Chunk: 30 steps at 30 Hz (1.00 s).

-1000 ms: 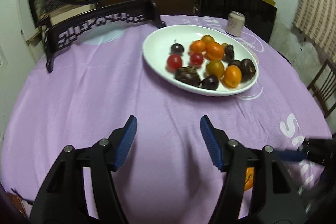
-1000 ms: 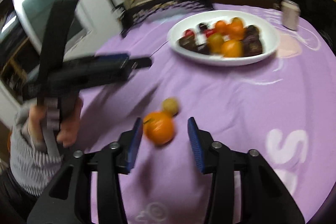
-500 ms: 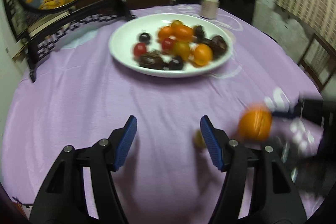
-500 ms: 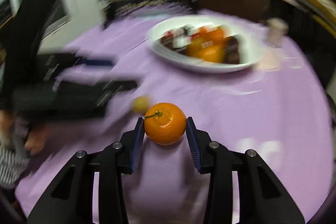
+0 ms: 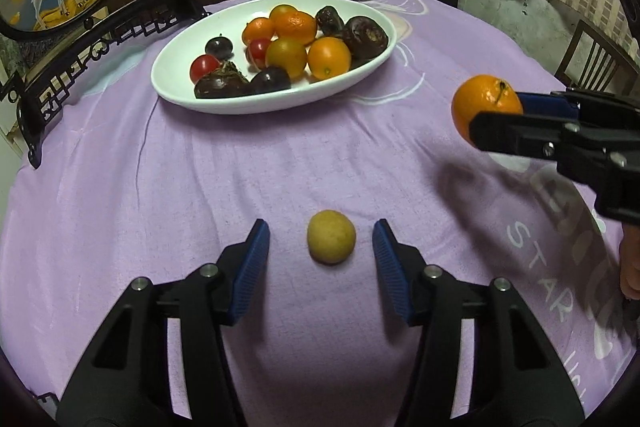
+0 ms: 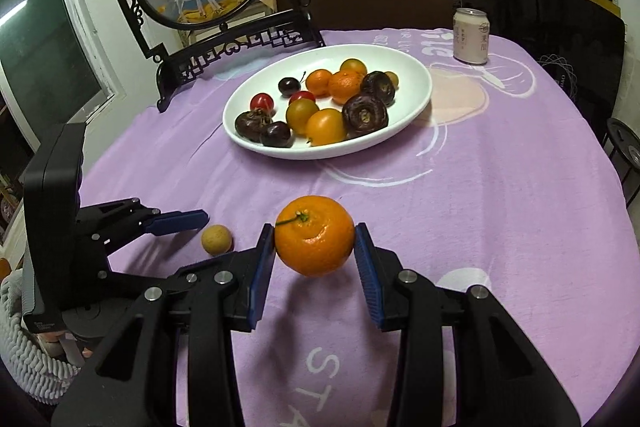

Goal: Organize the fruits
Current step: 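Grasp the small yellow fruit with the left gripper while the right gripper holds the mandarin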

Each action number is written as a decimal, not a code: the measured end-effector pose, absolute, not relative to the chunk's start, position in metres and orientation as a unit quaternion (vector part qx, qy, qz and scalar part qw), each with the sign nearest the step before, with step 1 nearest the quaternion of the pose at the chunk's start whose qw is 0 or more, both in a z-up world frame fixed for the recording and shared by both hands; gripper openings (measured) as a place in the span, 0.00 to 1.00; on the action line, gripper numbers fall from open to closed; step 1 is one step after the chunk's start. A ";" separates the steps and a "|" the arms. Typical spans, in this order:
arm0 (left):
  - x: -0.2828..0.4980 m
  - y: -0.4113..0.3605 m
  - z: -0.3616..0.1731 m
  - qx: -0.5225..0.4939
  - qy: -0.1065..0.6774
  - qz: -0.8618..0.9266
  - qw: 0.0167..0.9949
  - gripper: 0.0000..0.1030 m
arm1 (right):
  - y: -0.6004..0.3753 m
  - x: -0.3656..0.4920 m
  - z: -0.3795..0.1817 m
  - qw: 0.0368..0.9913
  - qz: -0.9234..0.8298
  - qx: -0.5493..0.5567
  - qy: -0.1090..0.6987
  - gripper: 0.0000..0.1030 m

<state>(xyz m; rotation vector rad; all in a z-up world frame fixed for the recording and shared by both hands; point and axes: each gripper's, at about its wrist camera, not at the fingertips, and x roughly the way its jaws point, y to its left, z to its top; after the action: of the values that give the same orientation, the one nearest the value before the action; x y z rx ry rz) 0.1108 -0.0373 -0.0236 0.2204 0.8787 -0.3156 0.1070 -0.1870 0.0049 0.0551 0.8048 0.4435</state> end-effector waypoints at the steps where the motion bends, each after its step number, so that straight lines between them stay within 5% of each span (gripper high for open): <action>1: 0.111 -0.038 -0.024 0.106 0.421 -0.150 0.888 0.54 | -0.186 0.107 0.005 0.895 0.215 0.026 0.389 0.39; 14: 0.108 -0.047 -0.025 0.117 0.409 -0.145 0.893 0.24 | -0.180 0.107 -0.001 0.892 0.216 0.016 0.397 0.39; 30: 0.108 -0.036 -0.018 0.111 0.397 -0.116 0.904 0.23 | -0.173 0.102 -0.009 0.888 0.218 0.004 0.406 0.39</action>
<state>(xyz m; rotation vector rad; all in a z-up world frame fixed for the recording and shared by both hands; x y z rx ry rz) 0.1078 -0.0364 -0.0181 0.2302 0.8199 -0.2402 0.1019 -0.1733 -0.0088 0.0081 0.8430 0.4523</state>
